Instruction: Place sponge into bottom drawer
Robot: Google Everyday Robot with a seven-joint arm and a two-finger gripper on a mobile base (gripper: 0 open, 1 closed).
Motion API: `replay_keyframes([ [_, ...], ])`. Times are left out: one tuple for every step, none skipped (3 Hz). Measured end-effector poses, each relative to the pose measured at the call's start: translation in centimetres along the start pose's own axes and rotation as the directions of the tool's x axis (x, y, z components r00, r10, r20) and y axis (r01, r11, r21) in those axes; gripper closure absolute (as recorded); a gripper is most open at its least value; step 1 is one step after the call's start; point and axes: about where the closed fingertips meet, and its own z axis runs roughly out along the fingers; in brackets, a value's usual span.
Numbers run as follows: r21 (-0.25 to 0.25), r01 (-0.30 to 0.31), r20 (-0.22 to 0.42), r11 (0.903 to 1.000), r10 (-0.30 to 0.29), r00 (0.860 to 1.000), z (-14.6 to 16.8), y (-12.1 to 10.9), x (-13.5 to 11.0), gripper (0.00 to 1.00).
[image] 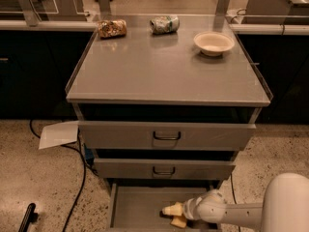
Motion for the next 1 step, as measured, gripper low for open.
replay_keyframes([
  [0.000,0.000,0.000,1.0000,0.000,1.000,0.00,0.00,0.00,0.00],
])
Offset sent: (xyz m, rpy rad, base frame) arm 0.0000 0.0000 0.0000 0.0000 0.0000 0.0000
